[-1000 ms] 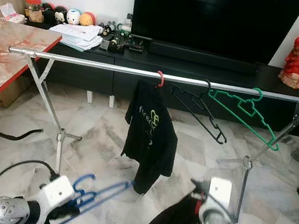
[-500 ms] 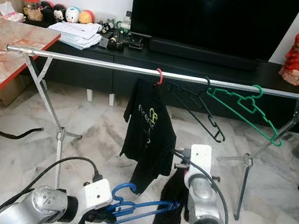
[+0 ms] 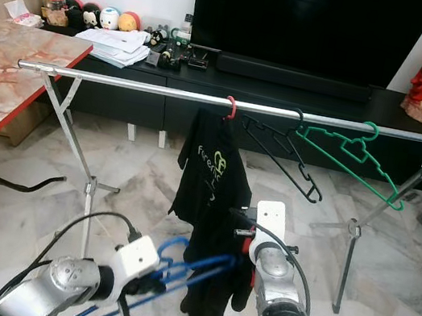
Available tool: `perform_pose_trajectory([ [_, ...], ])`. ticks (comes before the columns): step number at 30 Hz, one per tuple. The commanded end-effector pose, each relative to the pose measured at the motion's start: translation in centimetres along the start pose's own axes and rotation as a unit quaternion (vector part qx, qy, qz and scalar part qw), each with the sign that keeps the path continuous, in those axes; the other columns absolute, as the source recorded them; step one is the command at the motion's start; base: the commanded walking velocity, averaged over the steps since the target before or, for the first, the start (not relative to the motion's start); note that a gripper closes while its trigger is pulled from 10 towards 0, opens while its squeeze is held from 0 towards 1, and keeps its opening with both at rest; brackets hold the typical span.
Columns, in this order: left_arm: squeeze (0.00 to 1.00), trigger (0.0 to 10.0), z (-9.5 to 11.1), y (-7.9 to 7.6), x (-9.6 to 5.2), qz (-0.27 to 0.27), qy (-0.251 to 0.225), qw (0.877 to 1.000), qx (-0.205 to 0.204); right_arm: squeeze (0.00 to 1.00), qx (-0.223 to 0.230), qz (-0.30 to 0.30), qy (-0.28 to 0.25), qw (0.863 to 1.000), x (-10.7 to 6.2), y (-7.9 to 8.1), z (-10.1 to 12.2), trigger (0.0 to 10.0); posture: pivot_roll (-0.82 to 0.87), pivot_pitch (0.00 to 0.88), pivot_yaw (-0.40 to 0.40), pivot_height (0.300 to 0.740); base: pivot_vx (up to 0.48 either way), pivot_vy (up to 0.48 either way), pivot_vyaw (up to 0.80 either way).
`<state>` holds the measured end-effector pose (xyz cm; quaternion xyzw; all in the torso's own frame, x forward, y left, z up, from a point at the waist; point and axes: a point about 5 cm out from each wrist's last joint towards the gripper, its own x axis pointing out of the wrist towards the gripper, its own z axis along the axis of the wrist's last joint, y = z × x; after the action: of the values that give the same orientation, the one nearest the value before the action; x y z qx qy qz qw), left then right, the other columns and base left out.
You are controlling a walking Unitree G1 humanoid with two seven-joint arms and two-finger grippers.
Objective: Hang hanger
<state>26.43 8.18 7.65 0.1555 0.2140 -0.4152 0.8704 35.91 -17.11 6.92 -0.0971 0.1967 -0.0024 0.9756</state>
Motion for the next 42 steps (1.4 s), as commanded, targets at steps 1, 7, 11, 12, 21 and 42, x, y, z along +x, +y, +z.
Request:
perform_pose_trajectory([
  [1, 0.00, 10.0, 0.4, 0.7, -0.1, 0.020, -0.007, 1.000, -0.006, 0.00, 0.001, -0.002, -0.013, 1.000, 0.2, 0.0, 1.1, 10.0, 0.10, 0.000, -0.034, 0.740, 0.000, 0.000, 0.00],
  [7, 0.00, 10.0, 0.3, 0.7, -0.1, 0.021, -0.010, 1.000, -0.015, 0.00, 0.002, 0.001, -0.010, 1.000, 0.2, 0.2, 1.0, 10.0, 0.10, 0.000, -0.034, 0.740, 0.000, 0.000, 0.00],
  [11, 0.00, 10.0, 0.3, -0.3, 0.0, -0.025, -0.011, 0.999, -0.018, 0.00, 0.030, 0.029, -0.003, 0.999, 0.2, 1.4, 1.1, 10.0, 0.11, 0.000, -0.035, 0.740, 0.000, 0.000, 0.00],
  [12, 0.00, 10.0, 0.3, -0.3, 0.0, -0.028, -0.011, 0.999, -0.016, 0.00, 0.028, 0.033, -0.003, 0.999, 0.2, 1.7, 1.2, 10.0, 0.10, 0.000, -0.034, 0.740, 0.000, 0.000, 0.00],
  [21, 0.00, 10.0, 1.6, 1.7, 0.9, 0.069, -0.041, 0.996, -0.029, 0.00, 0.056, 0.053, -0.011, 0.997, 0.2, 3.0, 2.1, 10.0, 0.10, 0.000, -0.032, 0.740, 0.000, 0.000, 0.00],
  [42, 0.00, 10.0, 1.4, -0.3, 1.9, -0.016, -0.044, 0.998, -0.029, 0.00, -0.027, 0.152, -0.081, 0.985, -0.1, 4.1, 5.7, 10.0, 0.09, 0.000, -0.025, 0.740, 0.000, 0.000, 0.00],
])
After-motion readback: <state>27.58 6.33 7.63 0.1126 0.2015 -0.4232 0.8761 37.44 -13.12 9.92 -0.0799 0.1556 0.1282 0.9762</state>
